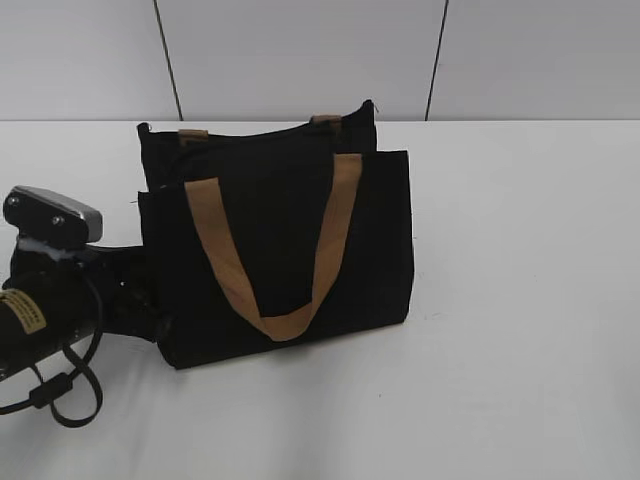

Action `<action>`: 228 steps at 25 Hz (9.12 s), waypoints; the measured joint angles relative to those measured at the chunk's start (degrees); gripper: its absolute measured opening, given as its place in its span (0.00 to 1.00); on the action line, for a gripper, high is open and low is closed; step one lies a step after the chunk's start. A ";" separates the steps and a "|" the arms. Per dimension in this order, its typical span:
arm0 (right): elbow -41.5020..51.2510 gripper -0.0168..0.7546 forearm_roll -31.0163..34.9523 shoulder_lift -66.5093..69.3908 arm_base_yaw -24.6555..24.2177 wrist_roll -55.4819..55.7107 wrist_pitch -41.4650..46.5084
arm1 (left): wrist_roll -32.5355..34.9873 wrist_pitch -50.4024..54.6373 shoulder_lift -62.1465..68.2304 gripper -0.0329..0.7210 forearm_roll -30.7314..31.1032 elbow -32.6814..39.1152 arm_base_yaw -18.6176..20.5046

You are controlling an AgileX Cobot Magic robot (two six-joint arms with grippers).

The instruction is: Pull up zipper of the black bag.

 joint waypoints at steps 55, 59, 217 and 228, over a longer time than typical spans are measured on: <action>-2.21 0.63 30.71 20.78 0.05 -30.29 -5.89 | -1.28 30.38 -30.34 0.07 -3.25 -9.84 0.62; -3.53 0.63 40.64 29.62 2.39 -41.30 -11.22 | -2.57 34.85 -30.40 0.07 -3.25 -11.26 0.62; -27.50 0.60 28.16 64.94 12.98 -29.25 -7.01 | -3.22 105.92 -66.64 0.60 -13.96 -17.00 7.89; -13.34 0.60 14.43 34.55 12.98 -12.45 -5.32 | -9.86 112.65 -78.25 0.60 -7.24 -17.02 7.26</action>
